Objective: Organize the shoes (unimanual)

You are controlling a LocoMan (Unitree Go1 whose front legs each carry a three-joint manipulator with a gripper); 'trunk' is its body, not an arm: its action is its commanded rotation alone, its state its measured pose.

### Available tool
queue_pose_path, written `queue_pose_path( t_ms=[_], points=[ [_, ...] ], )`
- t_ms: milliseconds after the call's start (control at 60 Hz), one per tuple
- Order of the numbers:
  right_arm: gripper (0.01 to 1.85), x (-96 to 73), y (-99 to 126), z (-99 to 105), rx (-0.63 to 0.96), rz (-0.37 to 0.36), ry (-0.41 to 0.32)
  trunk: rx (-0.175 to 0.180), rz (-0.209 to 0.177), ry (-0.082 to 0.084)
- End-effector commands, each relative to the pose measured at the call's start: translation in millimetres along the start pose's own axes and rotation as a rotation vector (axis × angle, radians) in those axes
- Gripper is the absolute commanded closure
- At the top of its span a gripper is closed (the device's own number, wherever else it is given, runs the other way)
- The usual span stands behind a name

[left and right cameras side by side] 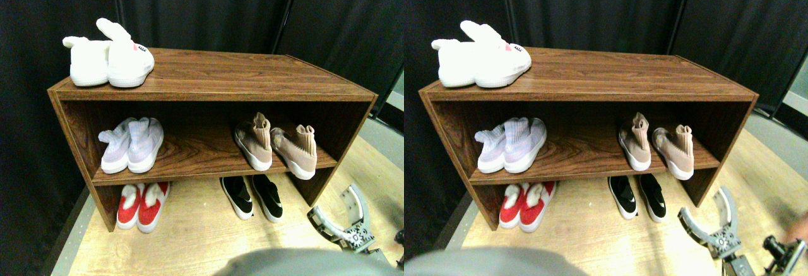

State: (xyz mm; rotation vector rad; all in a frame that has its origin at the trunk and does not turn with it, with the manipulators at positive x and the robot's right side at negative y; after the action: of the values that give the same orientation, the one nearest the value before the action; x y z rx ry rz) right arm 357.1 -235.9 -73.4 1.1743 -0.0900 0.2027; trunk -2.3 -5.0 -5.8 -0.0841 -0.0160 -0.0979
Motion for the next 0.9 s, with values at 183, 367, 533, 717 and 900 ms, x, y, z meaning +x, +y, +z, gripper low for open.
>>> queue_pose_path(
  t_ms=[183,367,533,717,900],
  points=[
    [0.01,16.3,1,0,-0.043,0.004,-0.045,-0.02,-0.005,0.011],
    [0.01,29.4,-3,5,-0.016,-0.003,-0.024,-0.02,-0.002,0.015],
    [0.01,45.0,-8,9,0.031,-0.019,-0.008,-0.022,0.003,0.018],
    [0.03,60.8,-16,10,0.122,-0.072,0.012,-0.023,0.009,0.018],
    [0.05,80.0,-30,7,0.153,-0.138,0.008,-0.025,0.019,0.023]
  ],
)
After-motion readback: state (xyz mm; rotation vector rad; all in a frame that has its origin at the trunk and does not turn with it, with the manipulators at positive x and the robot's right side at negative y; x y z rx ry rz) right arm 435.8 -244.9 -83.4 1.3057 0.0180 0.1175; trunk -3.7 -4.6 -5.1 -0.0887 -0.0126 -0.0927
